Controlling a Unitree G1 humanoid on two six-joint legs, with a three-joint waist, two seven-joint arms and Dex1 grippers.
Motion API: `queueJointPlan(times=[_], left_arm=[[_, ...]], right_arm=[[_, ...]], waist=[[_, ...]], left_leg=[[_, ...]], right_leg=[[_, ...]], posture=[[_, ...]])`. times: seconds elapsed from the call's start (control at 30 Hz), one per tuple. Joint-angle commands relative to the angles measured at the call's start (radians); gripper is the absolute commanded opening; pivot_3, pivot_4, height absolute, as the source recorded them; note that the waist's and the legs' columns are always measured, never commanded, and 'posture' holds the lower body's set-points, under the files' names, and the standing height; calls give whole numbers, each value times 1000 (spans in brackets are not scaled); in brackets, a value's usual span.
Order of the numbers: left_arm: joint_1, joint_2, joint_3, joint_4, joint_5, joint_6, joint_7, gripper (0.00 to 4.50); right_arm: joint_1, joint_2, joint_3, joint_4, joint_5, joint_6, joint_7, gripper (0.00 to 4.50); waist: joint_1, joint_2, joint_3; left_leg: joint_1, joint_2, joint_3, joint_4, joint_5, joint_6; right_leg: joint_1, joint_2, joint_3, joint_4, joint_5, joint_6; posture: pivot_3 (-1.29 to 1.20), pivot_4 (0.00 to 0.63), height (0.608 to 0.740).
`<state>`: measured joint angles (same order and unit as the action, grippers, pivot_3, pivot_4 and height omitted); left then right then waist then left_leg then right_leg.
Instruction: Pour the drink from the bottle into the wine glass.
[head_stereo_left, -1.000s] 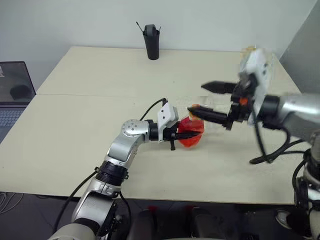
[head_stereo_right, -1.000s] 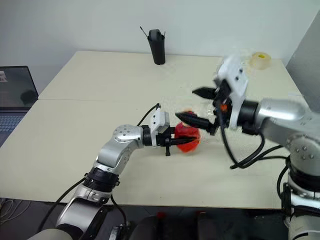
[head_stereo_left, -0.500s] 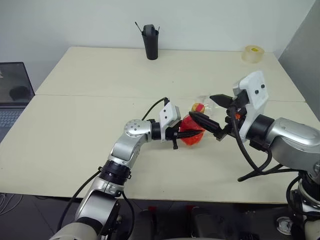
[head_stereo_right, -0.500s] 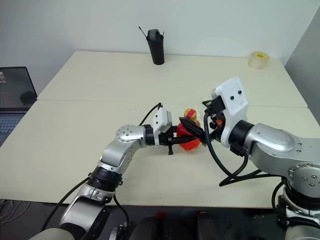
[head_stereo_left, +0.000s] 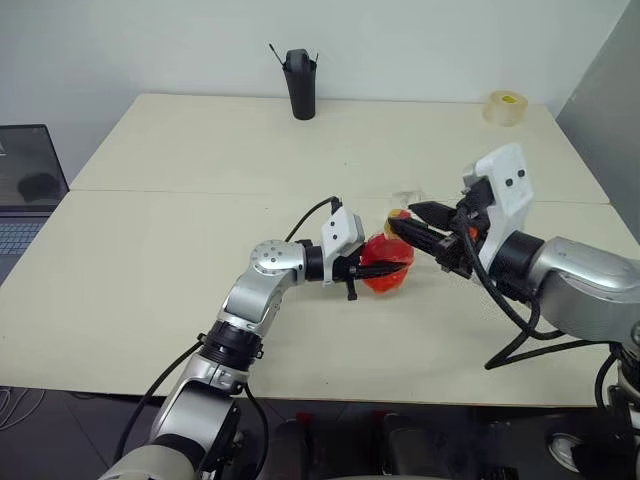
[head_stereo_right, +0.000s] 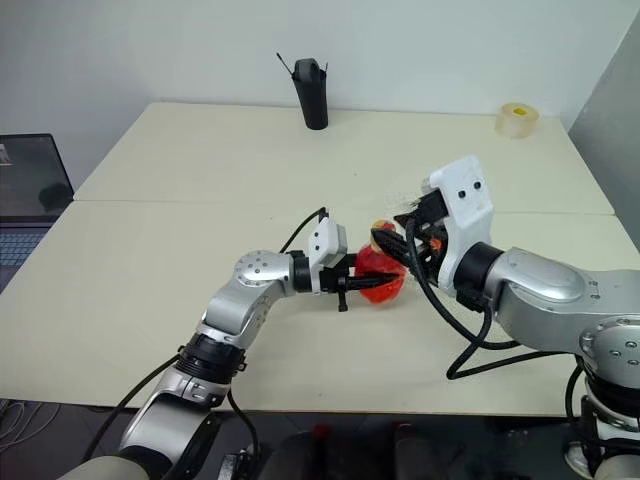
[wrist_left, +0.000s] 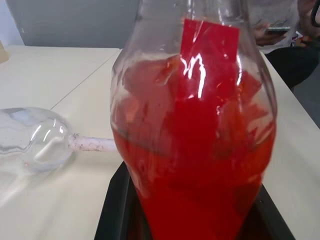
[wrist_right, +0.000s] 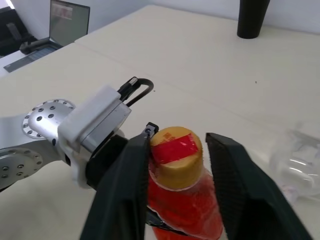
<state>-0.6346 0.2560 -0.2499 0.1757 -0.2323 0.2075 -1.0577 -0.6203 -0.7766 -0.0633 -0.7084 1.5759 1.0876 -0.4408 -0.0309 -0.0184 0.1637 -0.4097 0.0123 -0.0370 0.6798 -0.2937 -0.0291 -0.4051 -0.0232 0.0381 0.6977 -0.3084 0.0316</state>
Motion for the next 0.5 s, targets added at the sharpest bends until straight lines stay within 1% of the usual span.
queueJointPlan(times=[0.03,0.07,0.13,0.2,0.3,0.37,0.4,0.5], left_arm=[[-14,-1,17,-34,-13,-24,4,900],[-14,0,17,-35,-13,-24,6,900],[-12,1,16,-39,-13,-23,9,900],[-13,1,17,-40,-13,-22,13,900],[-10,7,21,-48,-12,-22,19,900],[-3,16,26,-62,-11,-20,27,900],[0,20,30,-68,-11,-18,35,900],[9,31,36,-81,-14,-11,51,900]], right_arm=[[-34,-23,3,23,-11,-37,19,443],[-47,-31,7,37,-24,-35,45,30],[-69,-50,16,61,-60,-24,113,0],[-98,-74,35,97,-130,-18,241,0],[-152,-114,85,201,-302,-46,459,0],[-177,-120,81,245,-366,-68,553,0],[-184,-118,57,254,-359,-68,576,0],[-183,-106,-18,250,-291,-56,610,552]], waist=[[0,0,0],[0,0,0],[1,0,0],[1,0,0],[1,0,0],[1,0,0],[1,0,0],[1,0,0]], left_leg=[[0,0,0,0,0,0],[0,0,0,0,0,0],[0,0,0,0,0,0],[0,0,0,0,0,0],[0,0,0,0,0,0],[0,0,0,0,0,0],[0,0,0,0,0,0],[0,0,0,0,0,0]], right_leg=[[0,0,0,0,0,0],[0,0,0,0,0,0],[0,0,0,0,0,0],[0,0,0,0,0,0],[0,0,0,0,0,0],[0,0,0,0,0,0],[0,0,0,-1,0,0],[0,0,0,-1,0,0]], posture=[[0,150,740],[0,150,740],[0,150,740],[0,150,740],[0,150,740],[0,150,740],[0,150,740],[0,150,740]])
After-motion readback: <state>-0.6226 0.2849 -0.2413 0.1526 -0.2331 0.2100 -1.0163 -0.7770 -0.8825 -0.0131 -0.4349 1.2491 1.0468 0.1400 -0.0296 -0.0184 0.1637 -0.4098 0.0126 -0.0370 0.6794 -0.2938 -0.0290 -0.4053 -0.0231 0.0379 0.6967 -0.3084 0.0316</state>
